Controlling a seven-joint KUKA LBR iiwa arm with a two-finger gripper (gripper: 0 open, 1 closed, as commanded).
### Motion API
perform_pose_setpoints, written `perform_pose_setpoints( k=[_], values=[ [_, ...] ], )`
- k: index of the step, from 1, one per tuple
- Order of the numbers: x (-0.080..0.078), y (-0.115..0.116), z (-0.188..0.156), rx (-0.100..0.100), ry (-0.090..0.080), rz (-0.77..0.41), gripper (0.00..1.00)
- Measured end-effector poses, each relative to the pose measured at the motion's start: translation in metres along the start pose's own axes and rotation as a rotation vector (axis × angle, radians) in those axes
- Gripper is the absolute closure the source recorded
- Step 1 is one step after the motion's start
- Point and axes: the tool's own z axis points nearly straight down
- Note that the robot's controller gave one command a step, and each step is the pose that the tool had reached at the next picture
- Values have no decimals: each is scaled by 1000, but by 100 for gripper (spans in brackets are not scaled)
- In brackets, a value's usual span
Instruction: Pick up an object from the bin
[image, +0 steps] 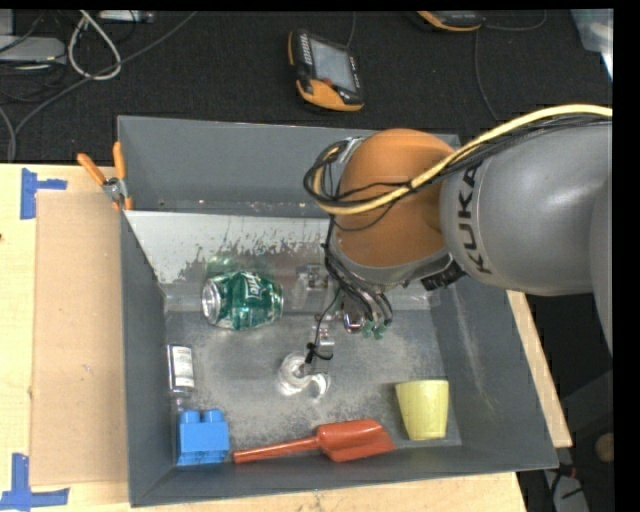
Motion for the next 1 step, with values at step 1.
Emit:
perform_pose_setpoints(
  k=[1],
  values=[
    [-2, -1, -4, -1, -8, 5, 0]
  ],
)
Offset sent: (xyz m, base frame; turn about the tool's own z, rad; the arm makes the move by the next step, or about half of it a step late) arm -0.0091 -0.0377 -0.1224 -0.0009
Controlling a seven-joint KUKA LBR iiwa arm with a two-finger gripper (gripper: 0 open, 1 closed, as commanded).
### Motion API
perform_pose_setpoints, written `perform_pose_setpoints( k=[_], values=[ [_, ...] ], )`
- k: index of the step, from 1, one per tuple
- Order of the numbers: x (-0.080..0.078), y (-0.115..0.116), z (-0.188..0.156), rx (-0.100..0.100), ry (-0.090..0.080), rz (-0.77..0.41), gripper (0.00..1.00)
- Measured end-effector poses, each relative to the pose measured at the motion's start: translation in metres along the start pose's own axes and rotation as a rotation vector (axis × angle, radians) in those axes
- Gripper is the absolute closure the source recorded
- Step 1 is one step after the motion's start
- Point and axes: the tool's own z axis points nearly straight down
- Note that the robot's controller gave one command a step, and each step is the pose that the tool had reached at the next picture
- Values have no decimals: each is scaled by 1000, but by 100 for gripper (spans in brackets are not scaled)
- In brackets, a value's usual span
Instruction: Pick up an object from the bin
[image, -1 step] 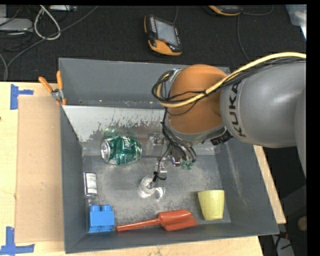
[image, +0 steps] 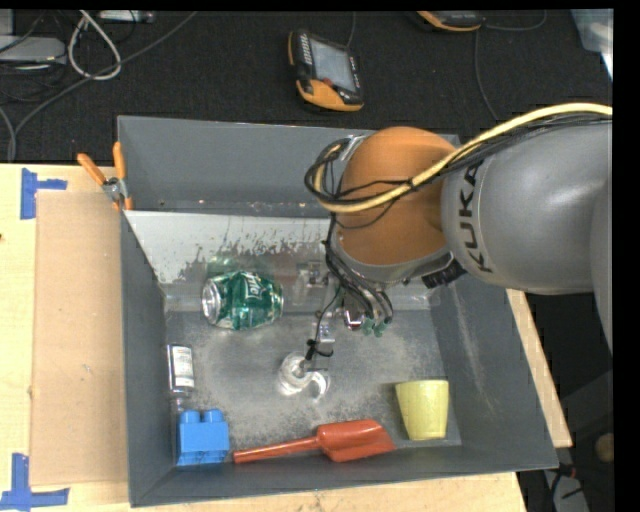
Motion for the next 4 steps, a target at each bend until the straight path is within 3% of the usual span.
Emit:
perform_pose_setpoints(
  k=[1, 2, 3, 4],
  values=[
    [13, -38, 130, 1, 10, -4, 0],
    [16, -33, 77, -3, -12, -69, 0],
    [-2, -44, 98, 1, 8, 246, 0],
    [21, -40, 127, -4, -7, 215, 0]
  ],
)
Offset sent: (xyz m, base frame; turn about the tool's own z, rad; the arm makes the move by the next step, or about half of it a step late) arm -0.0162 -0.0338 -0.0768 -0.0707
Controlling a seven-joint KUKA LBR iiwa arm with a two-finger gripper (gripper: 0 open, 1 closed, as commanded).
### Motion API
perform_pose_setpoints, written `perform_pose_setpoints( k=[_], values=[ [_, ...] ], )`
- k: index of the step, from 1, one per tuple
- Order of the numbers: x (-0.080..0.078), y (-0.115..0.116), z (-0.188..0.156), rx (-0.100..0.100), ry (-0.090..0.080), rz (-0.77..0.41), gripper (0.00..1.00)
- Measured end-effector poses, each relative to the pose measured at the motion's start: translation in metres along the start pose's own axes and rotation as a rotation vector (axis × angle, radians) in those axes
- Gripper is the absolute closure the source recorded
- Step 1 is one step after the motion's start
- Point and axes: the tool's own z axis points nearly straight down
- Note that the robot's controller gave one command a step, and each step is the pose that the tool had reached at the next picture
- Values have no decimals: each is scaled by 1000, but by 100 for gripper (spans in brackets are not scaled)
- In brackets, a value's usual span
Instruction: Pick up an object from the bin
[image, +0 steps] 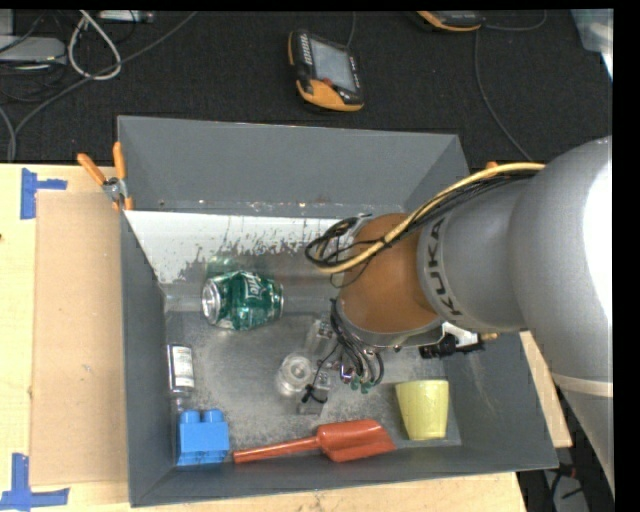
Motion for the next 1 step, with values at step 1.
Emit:
perform_pose_setpoints(
  k=[1],
  values=[
    [8, 18, -1, 2, 4, 43, 100]
  ],
)
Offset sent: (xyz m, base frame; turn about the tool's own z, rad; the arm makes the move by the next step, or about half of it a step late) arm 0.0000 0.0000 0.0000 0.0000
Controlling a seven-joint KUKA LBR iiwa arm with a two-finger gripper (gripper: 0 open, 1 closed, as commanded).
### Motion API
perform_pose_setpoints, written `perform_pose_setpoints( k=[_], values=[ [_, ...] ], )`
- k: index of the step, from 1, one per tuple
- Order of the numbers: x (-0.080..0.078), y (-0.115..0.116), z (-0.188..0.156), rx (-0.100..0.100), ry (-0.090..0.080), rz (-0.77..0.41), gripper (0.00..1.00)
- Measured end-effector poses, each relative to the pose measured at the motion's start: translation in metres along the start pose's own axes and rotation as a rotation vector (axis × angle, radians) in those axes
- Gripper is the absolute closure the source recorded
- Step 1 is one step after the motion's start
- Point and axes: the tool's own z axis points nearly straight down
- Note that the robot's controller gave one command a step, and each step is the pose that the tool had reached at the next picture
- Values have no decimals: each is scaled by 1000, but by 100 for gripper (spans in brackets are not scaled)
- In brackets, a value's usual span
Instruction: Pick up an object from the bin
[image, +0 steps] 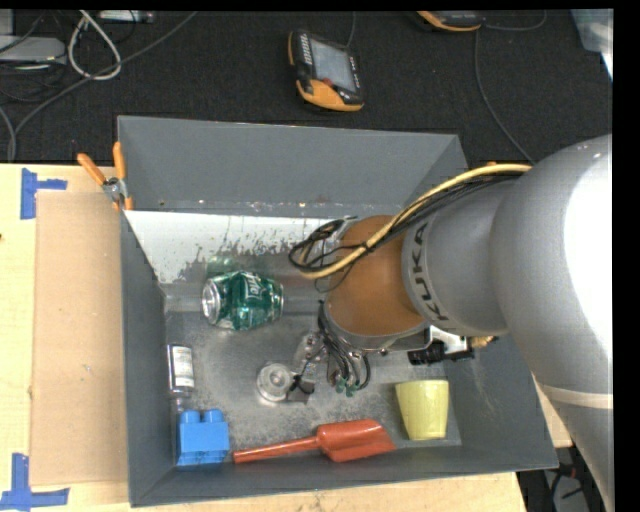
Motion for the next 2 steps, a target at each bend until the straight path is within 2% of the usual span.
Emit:
perform_pose_setpoints(
  k=[1, 2],
  values=[
    [0, 0, 0, 0, 0, 1, 100],
    [2, -1, -14, 1, 5, 1, 100]
  ],
)
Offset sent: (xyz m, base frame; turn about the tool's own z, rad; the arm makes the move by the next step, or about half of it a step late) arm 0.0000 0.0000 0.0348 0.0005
